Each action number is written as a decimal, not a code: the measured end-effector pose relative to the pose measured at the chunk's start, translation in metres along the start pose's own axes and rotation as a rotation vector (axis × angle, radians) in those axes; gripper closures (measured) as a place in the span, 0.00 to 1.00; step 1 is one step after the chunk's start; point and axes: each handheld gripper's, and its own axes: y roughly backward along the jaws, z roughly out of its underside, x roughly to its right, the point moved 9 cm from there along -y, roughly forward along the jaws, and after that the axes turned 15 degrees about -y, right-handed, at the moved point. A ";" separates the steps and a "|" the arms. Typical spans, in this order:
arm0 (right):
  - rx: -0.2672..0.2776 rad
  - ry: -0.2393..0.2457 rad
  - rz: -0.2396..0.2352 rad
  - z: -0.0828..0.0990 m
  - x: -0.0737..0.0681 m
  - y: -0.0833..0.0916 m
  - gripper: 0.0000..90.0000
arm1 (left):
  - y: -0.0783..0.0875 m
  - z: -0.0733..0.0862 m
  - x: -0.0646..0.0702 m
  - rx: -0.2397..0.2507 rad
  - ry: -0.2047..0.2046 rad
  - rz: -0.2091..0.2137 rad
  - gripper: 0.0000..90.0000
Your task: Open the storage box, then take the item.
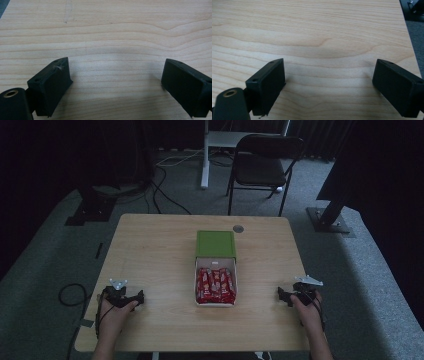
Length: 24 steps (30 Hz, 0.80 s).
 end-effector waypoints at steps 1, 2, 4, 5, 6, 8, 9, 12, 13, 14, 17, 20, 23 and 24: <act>-0.003 0.006 -0.007 0.000 -0.001 0.000 0.12 | 0.000 0.000 0.000 0.000 0.000 0.000 0.10; -0.003 0.006 -0.007 0.000 -0.001 0.000 0.12 | 0.000 0.000 0.000 0.000 0.000 0.000 0.10; -0.005 0.017 -0.011 0.001 -0.002 0.000 0.12 | 0.000 0.000 0.000 -0.001 0.001 -0.001 0.10; -0.005 0.018 -0.011 0.001 -0.002 0.000 0.12 | 0.000 0.000 0.000 -0.001 0.001 -0.001 0.10; -0.005 0.018 -0.011 0.001 -0.002 0.000 0.12 | 0.000 0.000 0.000 -0.001 0.001 -0.001 0.10; -0.004 0.016 -0.008 0.001 -0.002 0.000 0.12 | 0.000 0.000 0.000 -0.001 0.001 -0.001 0.10; -0.004 0.015 -0.008 0.002 -0.003 0.001 0.12 | 0.000 0.000 0.000 -0.001 0.001 -0.001 0.10; -0.005 0.015 -0.012 0.003 -0.004 0.002 0.12 | 0.000 0.000 0.000 -0.001 0.001 -0.002 0.10; -0.004 0.014 -0.013 0.003 -0.004 0.002 0.12 | 0.000 0.000 0.000 -0.001 0.002 -0.002 0.10; -0.003 0.011 -0.012 0.003 -0.004 0.002 0.12 | 0.000 0.000 0.000 -0.002 0.001 -0.001 0.10; 0.006 -0.015 -0.011 0.003 -0.003 0.003 0.13 | 0.000 0.000 0.000 -0.001 0.002 -0.002 0.10; 0.009 -0.044 -0.014 0.002 -0.003 0.004 0.14 | 0.000 0.000 0.000 -0.001 0.001 -0.001 0.10; -0.003 -0.059 -0.030 0.003 -0.007 0.006 0.14 | 0.000 0.000 0.000 -0.001 0.002 -0.002 0.10; -0.003 -0.059 -0.030 0.003 -0.007 0.006 0.14 | 0.000 0.000 0.000 -0.001 0.002 -0.002 0.10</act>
